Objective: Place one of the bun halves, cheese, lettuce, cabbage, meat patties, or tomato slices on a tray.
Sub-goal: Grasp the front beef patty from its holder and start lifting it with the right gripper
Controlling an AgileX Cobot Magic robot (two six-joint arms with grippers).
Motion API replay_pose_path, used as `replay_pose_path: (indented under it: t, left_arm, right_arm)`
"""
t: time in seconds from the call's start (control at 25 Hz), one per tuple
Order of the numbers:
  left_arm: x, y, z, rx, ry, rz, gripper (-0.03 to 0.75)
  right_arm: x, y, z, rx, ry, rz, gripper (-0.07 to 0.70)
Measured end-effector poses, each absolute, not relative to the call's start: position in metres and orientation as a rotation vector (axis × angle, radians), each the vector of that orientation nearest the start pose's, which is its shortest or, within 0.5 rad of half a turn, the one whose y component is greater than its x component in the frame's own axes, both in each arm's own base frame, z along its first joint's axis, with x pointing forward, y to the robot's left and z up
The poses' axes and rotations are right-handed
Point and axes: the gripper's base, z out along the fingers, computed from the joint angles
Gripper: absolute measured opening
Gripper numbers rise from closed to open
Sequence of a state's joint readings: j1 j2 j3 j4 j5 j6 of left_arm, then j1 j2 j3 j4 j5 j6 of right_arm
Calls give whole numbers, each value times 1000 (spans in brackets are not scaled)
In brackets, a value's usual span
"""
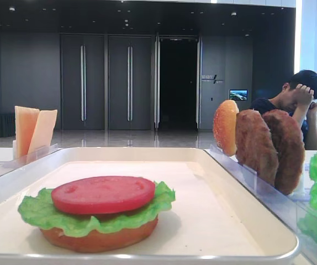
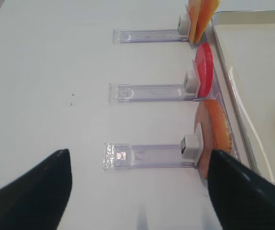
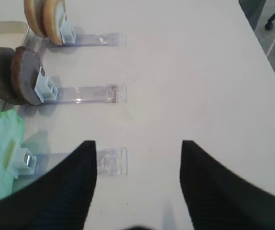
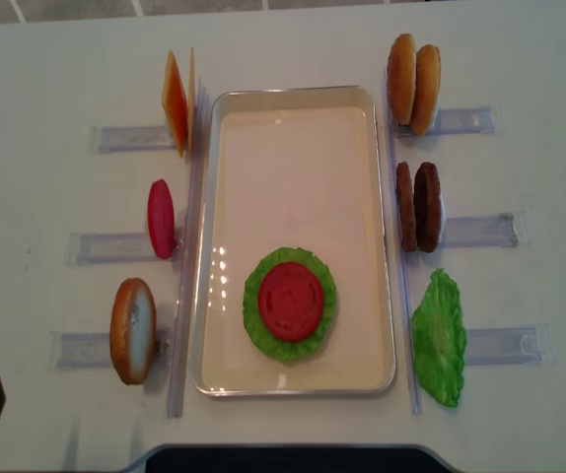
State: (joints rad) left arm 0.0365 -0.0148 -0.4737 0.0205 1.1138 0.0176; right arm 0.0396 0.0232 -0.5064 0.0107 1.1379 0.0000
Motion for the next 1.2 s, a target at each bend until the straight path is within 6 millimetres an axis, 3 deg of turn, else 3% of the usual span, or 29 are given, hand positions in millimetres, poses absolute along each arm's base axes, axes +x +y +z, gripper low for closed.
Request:
replay_pose_path:
  t: [0.24, 0.4, 0.76, 0.96, 1.2]
  left_arm:
    - [-7, 1, 266, -21, 2109, 57, 692]
    - [-7, 1, 266, -21, 2109, 57, 692]
    - [-7, 1, 266, -21, 2108, 57, 685]
    - [-7, 1, 266, -21, 2108, 57, 659]
    - [-7, 1, 266, -21, 2108, 57, 615]
  right_arm:
    - [25, 3, 273, -53, 2335, 47, 403]
    - [49, 6, 285, -77, 2442, 75, 403]
    - [122, 10, 318, -89, 2665, 79, 403]
    - [171, 12, 328, -91, 2749, 80, 403]
    - [212, 13, 331, -90, 2806, 82, 403]
